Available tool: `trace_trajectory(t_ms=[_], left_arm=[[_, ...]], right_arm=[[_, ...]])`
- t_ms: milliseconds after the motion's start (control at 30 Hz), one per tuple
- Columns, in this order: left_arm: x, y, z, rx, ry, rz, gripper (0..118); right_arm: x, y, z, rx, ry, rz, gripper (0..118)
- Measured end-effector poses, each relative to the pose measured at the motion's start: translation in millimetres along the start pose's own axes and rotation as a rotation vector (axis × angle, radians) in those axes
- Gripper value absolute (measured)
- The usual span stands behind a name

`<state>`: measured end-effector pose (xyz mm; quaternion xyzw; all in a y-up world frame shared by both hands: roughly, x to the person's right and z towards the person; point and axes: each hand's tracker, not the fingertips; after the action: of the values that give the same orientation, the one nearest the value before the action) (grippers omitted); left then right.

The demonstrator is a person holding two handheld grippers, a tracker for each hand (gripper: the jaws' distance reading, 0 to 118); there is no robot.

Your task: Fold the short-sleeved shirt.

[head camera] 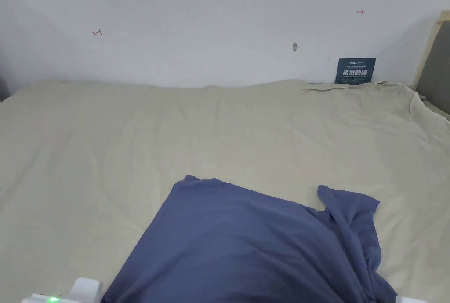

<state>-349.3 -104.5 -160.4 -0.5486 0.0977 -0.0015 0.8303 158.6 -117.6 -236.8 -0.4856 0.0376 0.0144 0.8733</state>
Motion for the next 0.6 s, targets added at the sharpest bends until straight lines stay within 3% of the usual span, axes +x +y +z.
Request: trace_trajectory(t_ms=[233,300,333,367,400,433,600], left_arm=[[20.9,6.7,-10.6,-0.073,0.009,0.029,1],[21.3,9.8,0.8,-0.052,-0.010,0.058,28],[18.9,12.5,5.3,-0.041,-0.044,0.098,55],[17.4,15.3,10.0,-0.044,-0.059,0.126,93],[16.8,18.1,15.9,-0.023,-0.066,0.157,114],[17.3,20.6,23.6,0.013,-0.080,0.178,118],[22.1,48.3,69.4,0.213,-0.137,0.206,117]], right_arm=[[-12.6,6.0,18.0,-0.026,-0.007,0.009,11],[-10.9,11.7,30.4,-0.001,0.002,0.013,34],[-10.7,16.2,39.1,0.041,0.008,0.015,49],[-11.1,20.2,47.0,0.079,0.016,0.014,67],[-12.4,26.3,57.7,0.120,0.018,0.016,74],[-7.9,32.6,62.2,0.161,0.013,0.019,77],[-14.9,63.6,115.4,0.372,0.003,0.046,77]])
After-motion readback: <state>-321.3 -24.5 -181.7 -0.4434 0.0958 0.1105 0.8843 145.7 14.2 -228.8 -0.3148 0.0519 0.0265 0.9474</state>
